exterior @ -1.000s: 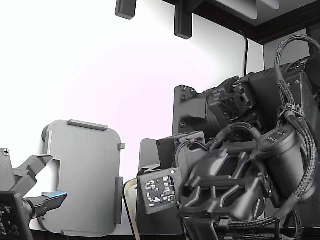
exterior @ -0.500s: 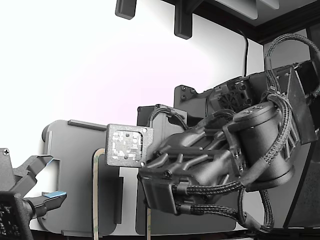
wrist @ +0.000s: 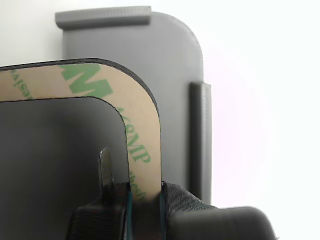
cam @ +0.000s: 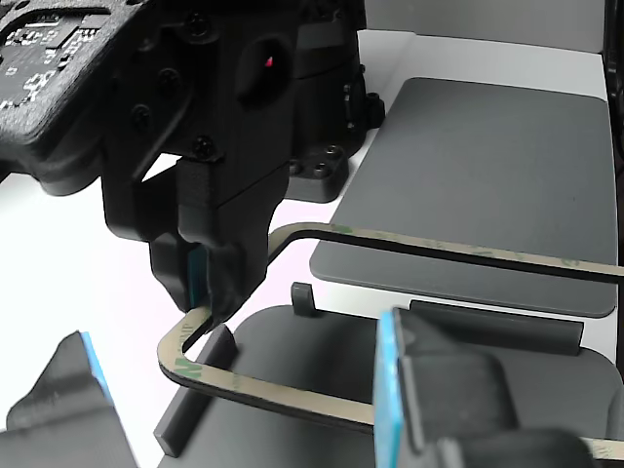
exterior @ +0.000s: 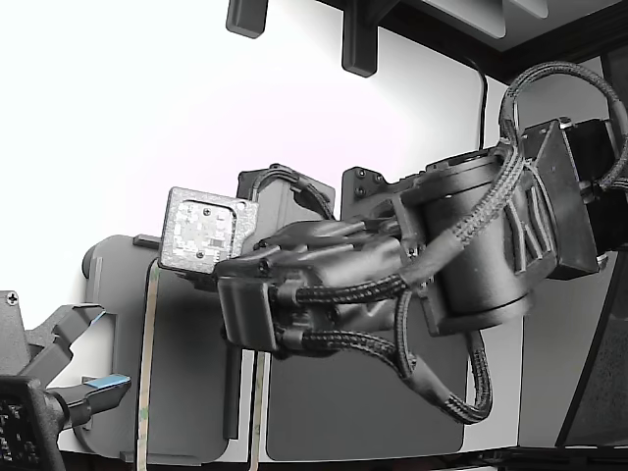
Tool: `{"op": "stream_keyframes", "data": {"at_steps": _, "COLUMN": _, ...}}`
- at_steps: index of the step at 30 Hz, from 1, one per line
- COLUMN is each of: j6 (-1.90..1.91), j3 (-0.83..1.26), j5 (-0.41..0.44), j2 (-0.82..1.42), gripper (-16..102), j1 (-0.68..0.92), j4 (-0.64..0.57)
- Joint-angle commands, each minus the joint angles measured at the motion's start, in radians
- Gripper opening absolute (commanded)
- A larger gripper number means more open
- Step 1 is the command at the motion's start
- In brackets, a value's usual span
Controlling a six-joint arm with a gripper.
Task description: Move top rectangular frame to the holder.
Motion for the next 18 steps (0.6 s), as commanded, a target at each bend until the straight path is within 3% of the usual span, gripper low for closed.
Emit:
{"op": "stream_keyframes", "data": {"at_steps": 1, "j6": -0.015, "j3": -0.031, "j5": -0.009, "j2": 0.014, "gripper": -11, "j1": -0.032, "j4": -0.009}}
{"op": "stream_keyframes", "data": {"at_steps": 18, "j6": -0.075, "j3": -0.104, "j5": -0.009, "j2": -0.1, "gripper": -11, "j1": -0.075, "j4": -0.029}}
